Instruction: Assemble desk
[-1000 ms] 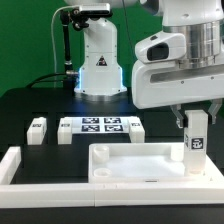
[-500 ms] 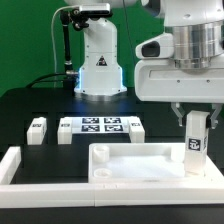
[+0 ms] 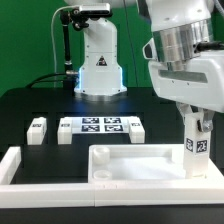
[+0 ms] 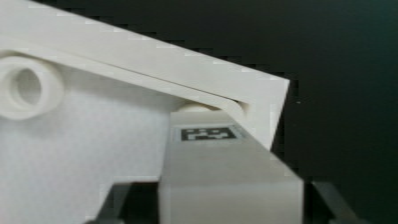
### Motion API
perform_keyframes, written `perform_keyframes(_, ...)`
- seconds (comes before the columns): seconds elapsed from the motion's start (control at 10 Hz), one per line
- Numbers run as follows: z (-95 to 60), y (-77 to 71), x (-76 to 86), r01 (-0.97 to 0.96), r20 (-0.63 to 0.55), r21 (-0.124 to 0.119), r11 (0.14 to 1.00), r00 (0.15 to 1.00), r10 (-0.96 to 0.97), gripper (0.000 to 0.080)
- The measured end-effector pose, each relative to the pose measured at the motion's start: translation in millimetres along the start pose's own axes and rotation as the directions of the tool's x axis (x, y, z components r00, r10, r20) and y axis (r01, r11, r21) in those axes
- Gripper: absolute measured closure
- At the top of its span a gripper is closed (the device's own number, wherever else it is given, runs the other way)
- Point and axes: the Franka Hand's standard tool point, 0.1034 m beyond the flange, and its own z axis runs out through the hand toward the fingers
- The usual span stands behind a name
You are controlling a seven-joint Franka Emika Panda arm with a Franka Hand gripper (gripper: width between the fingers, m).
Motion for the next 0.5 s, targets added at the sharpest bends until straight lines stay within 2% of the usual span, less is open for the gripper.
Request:
perform_keyframes(0.1, 0.0, 0.2, 0.2, -0.004, 0.002, -0.001, 1.000, 1.000, 0.004, 0.0504)
perform_keyframes(0.2, 0.3, 0.3, -0.5, 0.016, 0.002, -0.001, 1.000, 1.000, -0.016, 0.0428)
perform_keyframes(0.3, 0.6, 0.3, -0.5, 0.082, -0.001, 0.000, 0.997, 0.997, -0.082, 0.0428)
perform_keyframes(0.4, 2.1, 1.8, -2.4, 0.197, -0.011, -0.006, 0.980, 0.980, -0.197, 0.0268)
perform_keyframes(0.5, 2.7, 2.6, -7.5, 0.361, -0.025, -0.034, 0.932, 0.932, -0.362, 0.0176)
